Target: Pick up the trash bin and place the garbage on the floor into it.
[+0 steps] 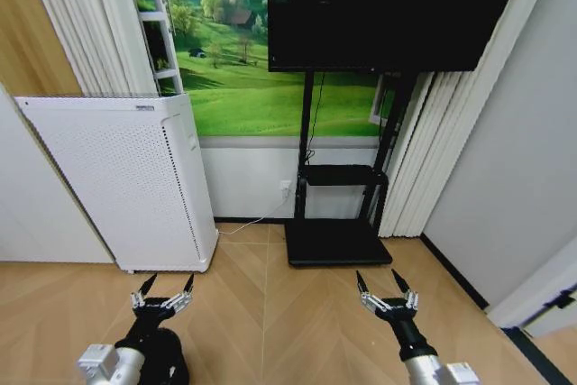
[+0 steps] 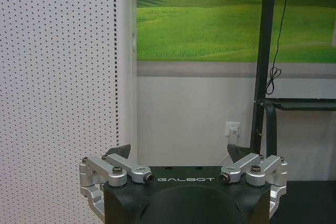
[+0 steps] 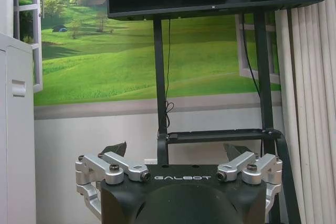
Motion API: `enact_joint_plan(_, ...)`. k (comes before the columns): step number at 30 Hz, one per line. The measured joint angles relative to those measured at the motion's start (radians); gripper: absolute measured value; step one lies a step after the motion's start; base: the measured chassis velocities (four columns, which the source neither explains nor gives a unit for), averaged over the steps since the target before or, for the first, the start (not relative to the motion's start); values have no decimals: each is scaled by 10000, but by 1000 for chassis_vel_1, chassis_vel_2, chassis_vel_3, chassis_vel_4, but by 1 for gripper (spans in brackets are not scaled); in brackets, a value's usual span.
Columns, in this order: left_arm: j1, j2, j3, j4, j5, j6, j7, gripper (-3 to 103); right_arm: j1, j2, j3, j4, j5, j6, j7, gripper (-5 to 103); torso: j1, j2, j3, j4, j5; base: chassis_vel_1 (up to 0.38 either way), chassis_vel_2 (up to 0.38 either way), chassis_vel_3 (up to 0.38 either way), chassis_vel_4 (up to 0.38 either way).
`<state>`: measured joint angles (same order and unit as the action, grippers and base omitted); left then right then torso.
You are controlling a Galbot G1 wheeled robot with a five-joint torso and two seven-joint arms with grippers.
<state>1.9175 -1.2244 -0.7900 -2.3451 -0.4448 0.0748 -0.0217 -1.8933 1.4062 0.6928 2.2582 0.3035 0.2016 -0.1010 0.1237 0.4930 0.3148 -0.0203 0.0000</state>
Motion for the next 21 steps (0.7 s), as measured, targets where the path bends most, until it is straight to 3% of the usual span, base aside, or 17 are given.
enact_joint_plan(21,0,0,0,0,0,0,0,100,0,0,0,0,0,0,0,100,308,776,468,-2,0,-21,-24,-19,-22)
